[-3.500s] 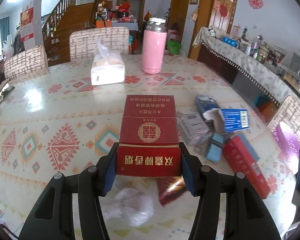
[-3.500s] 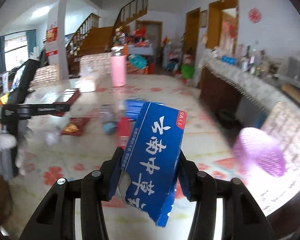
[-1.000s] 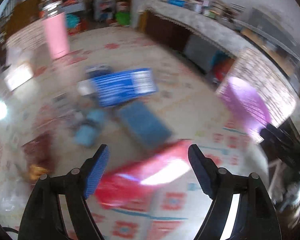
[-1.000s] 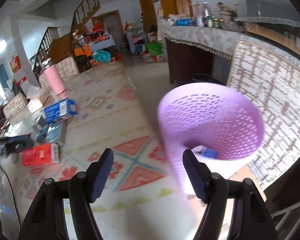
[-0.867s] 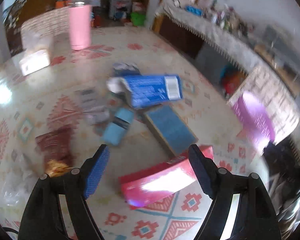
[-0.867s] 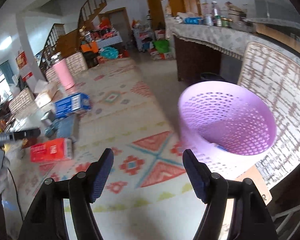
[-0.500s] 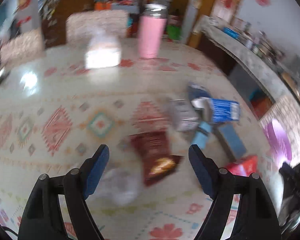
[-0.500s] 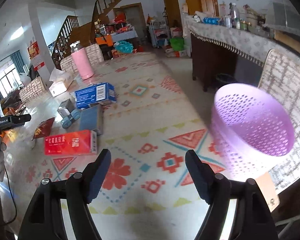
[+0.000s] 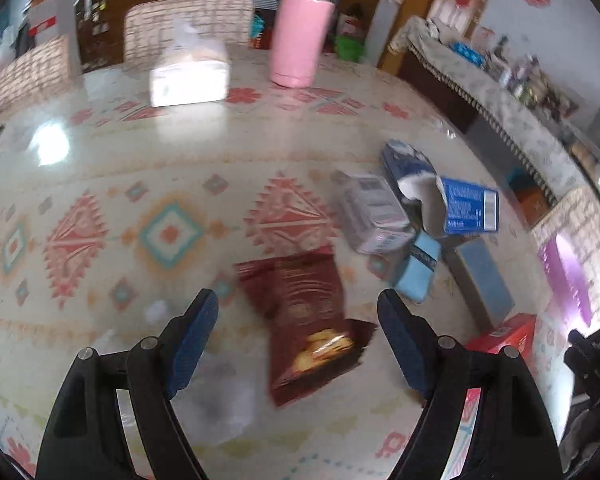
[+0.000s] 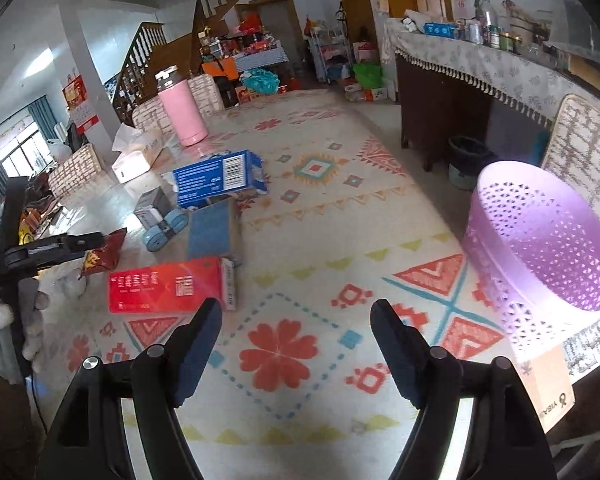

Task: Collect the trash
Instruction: 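Grasp the brown snack bag with the left tool while the right tool approaches the red envelope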

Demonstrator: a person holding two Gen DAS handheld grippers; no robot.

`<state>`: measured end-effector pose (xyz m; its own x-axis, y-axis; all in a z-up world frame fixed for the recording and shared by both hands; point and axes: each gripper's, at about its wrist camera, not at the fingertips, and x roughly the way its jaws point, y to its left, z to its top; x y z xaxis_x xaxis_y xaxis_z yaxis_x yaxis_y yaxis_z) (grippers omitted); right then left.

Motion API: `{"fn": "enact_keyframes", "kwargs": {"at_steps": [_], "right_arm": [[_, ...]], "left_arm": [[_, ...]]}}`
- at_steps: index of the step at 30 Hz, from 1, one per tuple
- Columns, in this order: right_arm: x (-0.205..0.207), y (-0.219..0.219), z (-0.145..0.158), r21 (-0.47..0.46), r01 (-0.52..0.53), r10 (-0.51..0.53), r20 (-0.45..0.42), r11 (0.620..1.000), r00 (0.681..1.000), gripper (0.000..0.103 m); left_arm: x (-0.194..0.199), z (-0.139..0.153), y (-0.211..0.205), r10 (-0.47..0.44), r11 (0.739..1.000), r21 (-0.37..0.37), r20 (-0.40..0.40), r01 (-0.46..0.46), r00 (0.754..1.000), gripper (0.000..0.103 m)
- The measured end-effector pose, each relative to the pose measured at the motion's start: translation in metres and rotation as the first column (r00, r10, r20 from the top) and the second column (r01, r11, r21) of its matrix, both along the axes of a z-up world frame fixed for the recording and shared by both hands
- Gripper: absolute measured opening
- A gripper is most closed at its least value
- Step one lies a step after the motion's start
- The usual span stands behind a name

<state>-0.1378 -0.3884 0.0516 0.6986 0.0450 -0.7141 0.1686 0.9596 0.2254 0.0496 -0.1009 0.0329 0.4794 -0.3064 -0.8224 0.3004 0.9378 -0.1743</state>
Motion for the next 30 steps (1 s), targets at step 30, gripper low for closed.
{"fn": "enact_keyframes", "kwargs": {"at_steps": [30], "right_arm": [[0.076,0.119,-0.024,-0.033,-0.460,0.446,-0.190,0.887,0.875,0.089]], "left_arm": [[-0.016,-0.013,-0.004,-0.052,0.998,0.039,-0.003,0.053,0.999,0.046]]}}
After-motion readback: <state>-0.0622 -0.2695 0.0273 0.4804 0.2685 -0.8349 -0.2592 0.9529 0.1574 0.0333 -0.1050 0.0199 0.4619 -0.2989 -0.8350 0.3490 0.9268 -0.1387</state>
